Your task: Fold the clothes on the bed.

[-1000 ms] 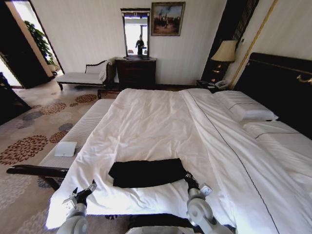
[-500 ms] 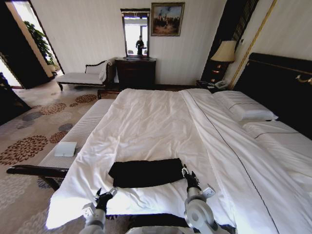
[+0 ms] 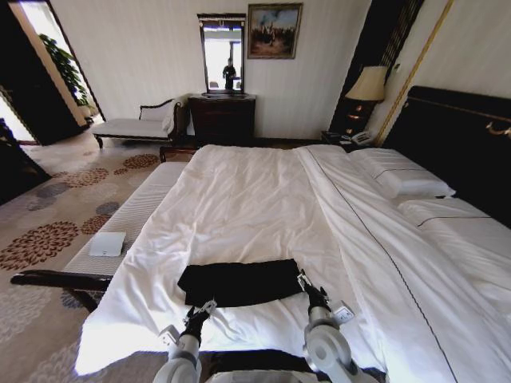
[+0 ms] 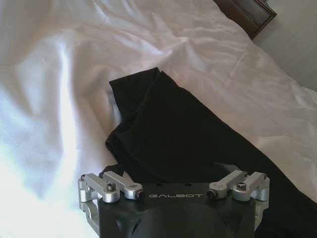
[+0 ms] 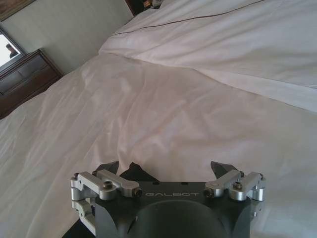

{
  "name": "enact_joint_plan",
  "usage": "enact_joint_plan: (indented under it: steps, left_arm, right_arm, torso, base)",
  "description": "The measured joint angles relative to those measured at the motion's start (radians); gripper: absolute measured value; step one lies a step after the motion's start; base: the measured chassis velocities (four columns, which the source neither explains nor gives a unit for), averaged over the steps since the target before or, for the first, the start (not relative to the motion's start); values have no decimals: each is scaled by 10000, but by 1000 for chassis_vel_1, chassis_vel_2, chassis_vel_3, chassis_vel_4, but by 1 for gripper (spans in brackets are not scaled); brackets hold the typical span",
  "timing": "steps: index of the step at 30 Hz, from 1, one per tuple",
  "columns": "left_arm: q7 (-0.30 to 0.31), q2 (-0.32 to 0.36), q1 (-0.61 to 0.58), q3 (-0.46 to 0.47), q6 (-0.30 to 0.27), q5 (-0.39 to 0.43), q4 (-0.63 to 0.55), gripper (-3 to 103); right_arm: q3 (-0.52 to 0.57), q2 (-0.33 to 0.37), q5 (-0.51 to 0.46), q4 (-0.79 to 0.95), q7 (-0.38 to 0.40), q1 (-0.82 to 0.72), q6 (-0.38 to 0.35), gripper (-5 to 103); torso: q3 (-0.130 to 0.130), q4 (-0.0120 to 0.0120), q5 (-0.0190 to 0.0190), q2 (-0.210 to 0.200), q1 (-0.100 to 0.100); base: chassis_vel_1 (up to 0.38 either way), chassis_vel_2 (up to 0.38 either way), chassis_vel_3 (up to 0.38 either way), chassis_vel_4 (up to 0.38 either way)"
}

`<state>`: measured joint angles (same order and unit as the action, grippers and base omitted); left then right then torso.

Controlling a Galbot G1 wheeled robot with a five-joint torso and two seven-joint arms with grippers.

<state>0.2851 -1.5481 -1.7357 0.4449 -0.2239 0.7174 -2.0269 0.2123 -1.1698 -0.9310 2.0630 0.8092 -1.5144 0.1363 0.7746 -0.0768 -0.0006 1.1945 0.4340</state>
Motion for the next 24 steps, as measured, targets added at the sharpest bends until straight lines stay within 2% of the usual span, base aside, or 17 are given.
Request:
enact_joint_plan:
  steps: [5, 9, 11, 13, 17, 20, 21, 23, 24]
  left_arm:
    - [7, -58, 215, 238, -28, 309, 121, 102]
    - [16, -23, 324, 503, -121, 622, 25, 86]
    - [17, -2, 317, 559, -136, 682, -17, 86]
    - [18, 34, 309, 654, -145, 744, -40, 77]
    - [26, 62, 385, 745, -147, 754, 57, 72]
    - [44, 26, 468, 717, -142, 654, 183, 57]
    - [44, 26, 468, 717, -142, 654, 183, 57]
    - [76, 8, 463, 697, -138, 617, 183, 45]
    - [88, 9, 424, 697, -136, 601, 149, 45]
  right_arm:
    - [-107, 18, -23, -146, 38, 149, -51, 100]
    - [-222, 19, -26, -218, 70, 227, -121, 100]
    - [-241, 19, -26, -239, 77, 250, -129, 100]
    - [-263, 19, -26, -265, 91, 271, -141, 100]
    - [-295, 12, -27, -294, 107, 278, -157, 100]
    - [-309, 10, -27, -295, 128, 281, -171, 100]
    - [-309, 10, -27, -295, 128, 281, -171, 100]
    - [-308, 12, -27, -282, 141, 279, -173, 100]
    - [-298, 14, -27, -270, 144, 273, -174, 100]
  torso:
    - [0, 0, -1, 0, 0]
    - [0, 0, -1, 0, 1]
    - [0, 0, 0, 0, 0]
    - [0, 0, -1, 0, 0]
    - [0, 0, -2, 0, 0]
    - [0, 0, -2, 0, 0]
    - [0, 0, -2, 0, 0]
    - [0, -1, -2, 0, 0]
    - [0, 0, -2, 0, 0]
  base:
    - [0, 0, 0, 0]
    - [0, 0, 0, 0]
    - [0, 0, 0, 0]
    - [0, 0, 0, 0]
    - [0, 0, 0, 0]
    - [0, 0, 0, 0]
    - [0, 0, 0, 0]
    - [0, 0, 0, 0]
    - [0, 0, 0, 0]
